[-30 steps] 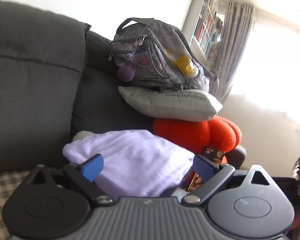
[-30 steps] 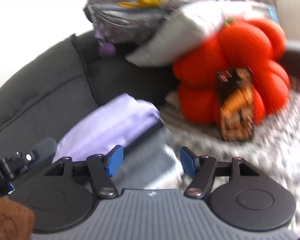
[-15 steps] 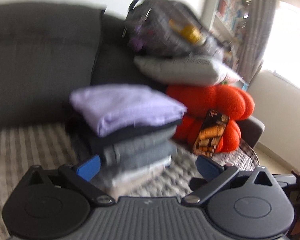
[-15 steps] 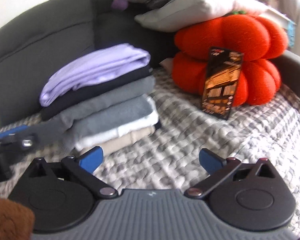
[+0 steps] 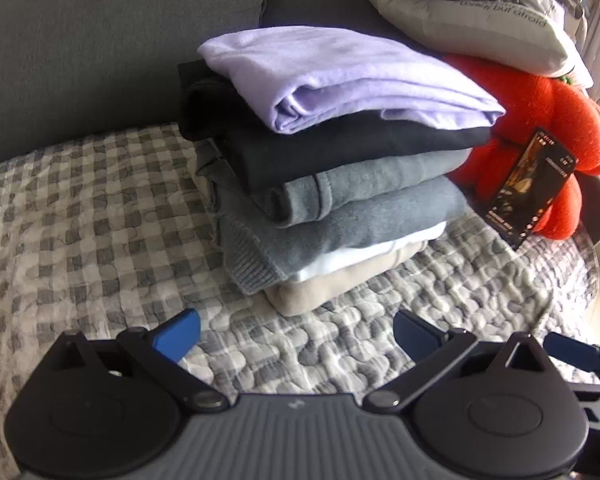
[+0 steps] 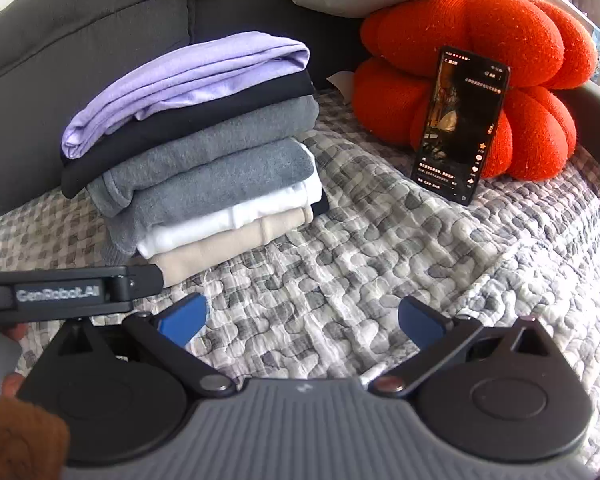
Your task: Fold clothes
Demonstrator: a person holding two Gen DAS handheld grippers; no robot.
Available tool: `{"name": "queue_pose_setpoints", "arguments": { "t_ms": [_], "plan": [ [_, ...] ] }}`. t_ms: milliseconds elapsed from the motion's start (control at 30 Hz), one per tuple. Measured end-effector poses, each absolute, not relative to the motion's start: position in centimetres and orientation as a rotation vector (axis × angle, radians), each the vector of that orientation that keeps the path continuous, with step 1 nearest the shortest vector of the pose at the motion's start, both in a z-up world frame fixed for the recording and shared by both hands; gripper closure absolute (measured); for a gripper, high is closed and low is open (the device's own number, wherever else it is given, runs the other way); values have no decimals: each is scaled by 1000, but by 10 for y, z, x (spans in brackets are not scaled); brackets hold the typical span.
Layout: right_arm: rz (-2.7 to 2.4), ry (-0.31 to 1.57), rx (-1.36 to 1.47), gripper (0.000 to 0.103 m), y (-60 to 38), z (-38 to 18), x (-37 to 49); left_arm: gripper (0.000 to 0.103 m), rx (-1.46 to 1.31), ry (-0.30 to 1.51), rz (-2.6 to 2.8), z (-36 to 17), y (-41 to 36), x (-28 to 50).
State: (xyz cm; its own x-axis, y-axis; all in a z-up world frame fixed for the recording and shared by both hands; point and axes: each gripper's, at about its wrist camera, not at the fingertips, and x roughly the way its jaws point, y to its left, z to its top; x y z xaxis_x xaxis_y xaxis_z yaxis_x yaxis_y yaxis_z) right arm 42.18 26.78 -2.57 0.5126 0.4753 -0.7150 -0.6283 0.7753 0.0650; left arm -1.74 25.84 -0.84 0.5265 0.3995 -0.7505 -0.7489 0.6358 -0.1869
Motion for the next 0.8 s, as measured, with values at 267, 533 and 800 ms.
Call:
{"name": "queue_pose_setpoints", "arguments": {
  "t_ms": [267,533,800],
  "plan": [
    [663,777,-234,0,270,-26,418,0,-534,738,725,-10,260,-16],
    [671,772,-222,0,266,-25,418,0,-530,733,724,-10,260,-13],
    [669,771,-222,0,265,-26,418,0,-536,735,715,-11,261,-13]
  ]
}}
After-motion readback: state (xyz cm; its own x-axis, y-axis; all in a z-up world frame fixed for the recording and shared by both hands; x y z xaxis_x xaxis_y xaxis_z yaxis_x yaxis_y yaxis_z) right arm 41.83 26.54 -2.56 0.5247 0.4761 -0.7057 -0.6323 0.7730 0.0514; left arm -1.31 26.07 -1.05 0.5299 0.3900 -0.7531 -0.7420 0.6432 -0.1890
